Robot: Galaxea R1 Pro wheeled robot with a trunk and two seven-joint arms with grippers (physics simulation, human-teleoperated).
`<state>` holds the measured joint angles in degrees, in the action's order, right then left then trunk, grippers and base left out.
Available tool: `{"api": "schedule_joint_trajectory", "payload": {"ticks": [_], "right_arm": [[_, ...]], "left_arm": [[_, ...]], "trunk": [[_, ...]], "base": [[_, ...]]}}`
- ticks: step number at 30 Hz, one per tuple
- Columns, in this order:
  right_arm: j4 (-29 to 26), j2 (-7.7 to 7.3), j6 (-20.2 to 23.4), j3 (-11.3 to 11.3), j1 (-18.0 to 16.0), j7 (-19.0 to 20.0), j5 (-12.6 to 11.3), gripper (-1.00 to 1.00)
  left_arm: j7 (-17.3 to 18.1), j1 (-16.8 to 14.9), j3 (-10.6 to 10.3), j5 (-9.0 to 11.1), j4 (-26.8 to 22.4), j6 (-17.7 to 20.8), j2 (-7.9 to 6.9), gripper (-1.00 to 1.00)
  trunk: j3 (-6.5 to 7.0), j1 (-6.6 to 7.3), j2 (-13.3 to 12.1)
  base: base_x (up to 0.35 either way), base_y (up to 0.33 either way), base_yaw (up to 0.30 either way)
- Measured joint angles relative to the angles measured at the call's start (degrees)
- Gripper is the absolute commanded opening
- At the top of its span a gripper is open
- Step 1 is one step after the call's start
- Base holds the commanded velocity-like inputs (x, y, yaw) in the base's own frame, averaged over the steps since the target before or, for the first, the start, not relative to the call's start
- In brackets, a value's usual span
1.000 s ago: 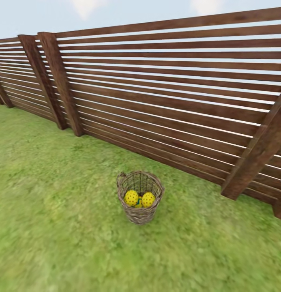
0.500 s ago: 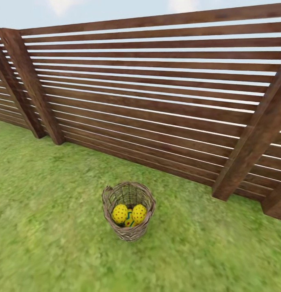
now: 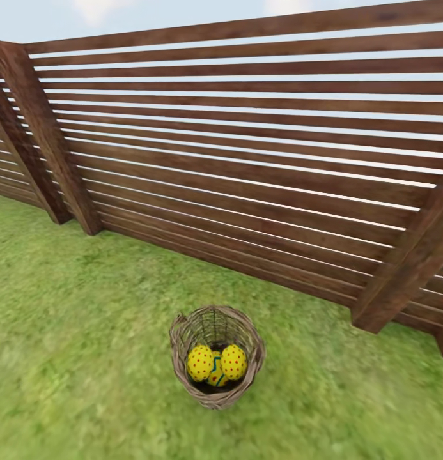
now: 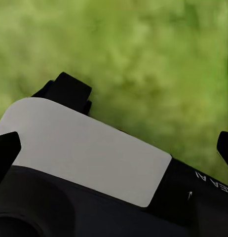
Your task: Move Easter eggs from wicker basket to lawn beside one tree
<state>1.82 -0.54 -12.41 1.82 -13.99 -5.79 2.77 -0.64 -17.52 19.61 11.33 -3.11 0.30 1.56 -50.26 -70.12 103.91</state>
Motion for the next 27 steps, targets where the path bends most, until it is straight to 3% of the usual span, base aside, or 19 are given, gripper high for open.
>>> {"api": "schedule_joint_trajectory", "payload": {"ticks": [7, 8, 9, 10, 11, 13, 15, 19, 20, 23, 27], "right_arm": [[-0.53, 0.1, 0.33, 0.11, -0.44, -0.06, 0.2, 1.0], [-5.2, -0.04, 8.22, 0.01, -2.36, -0.24, 0.09, 1.0], [-8.11, -0.08, 13.65, 0.04, -7.63, -0.25, 0.07, 1.0], [-11.23, -0.1, 19.18, -0.06, -9.77, -0.21, 0.0, 1.0], [-16.65, -0.12, 26.63, -0.3, -11.49, -0.13, -0.14, 1.0], [-25.93, -0.09, 33.53, -0.96, -13.27, -0.15, -0.59, 1.0], [-32.39, -0.05, 36.77, -1.86, -13.85, -0.39, -1.12, 1.0], [-46.14, 0.07, 42.4, -6.21, -15.06, -0.61, -1.53, 1.0], [-48.33, 0.08, 43.31, -6.7, -15.66, -0.65, -1.59, 1.0], [-53.11, 0.1, 46.56, -7.33, -17.33, -0.7, -1.62, 1.0], [-57.25, 0.17, 49.32, -7.62, -18.23, -0.69, -1.8, 1.0]], "left_arm": [[0.03, 0.04, 0.2, 0.22, -0.38, 0.06, -0.14, 1.0], [0.15, -0.41, 0.37, 0.19, -2.73, 0.56, -2.66, 1.0], [0.13, -0.77, 0.45, 0.16, -4.83, 1.14, -4.77, 1.0], [0.1, -1.2, 0.34, 0.14, -7.36, 2.34, -5.77, 1.0], [0.05, -1.72, 0.22, 0.1, -12.01, 5.99, -7.56, 1.0], [0.0, -2.63, -0.01, 0.09, -20.39, 13.97, -9.97, 1.0], [-0.04, -3.8, -0.02, 0.13, -27.9, 20.42, -10.9, 1.0], [-0.2, -8.13, -0.25, 0.23, -48.81, 34.0, -11.22, 1.0], [-0.22, -9.4, -0.32, 0.19, -51.64, 35.38, -10.86, 1.0], [-0.34, -13.08, -0.33, 0.15, -54.77, 37.22, -10.19, 1.0], [-0.32, -16.32, -0.44, -0.01, -51.27, 37.55, -10.31, 1.0]], "trunk": [[0.0, -0.03, 0.0], [0.0, -0.03, 0.0], [0.01, -0.03, 0.0], [0.02, -0.03, 0.0], [0.01, -0.03, 0.0], [0.02, -0.03, 0.0], [0.02, -0.03, 0.0], [0.02, -0.02, 0.0], [0.02, -0.03, -0.01], [0.05, -0.03, -0.01], [0.21, -0.03, -0.01]], "base": [[0.056, 0.038, 0.0], [0.001, 0.001, 0.0], [0.0, 0.0, 0.0], [0.0, 0.0, 0.0], [0.0, 0.0, 0.0], [0.0, 0.0, 0.0], [0.0, 0.0, 0.0], [0.0, 0.0, 0.0], [0.0, 0.0, 0.0], [0.0, 0.0, -0.102], [0.0, 0.0, -0.231]]}}
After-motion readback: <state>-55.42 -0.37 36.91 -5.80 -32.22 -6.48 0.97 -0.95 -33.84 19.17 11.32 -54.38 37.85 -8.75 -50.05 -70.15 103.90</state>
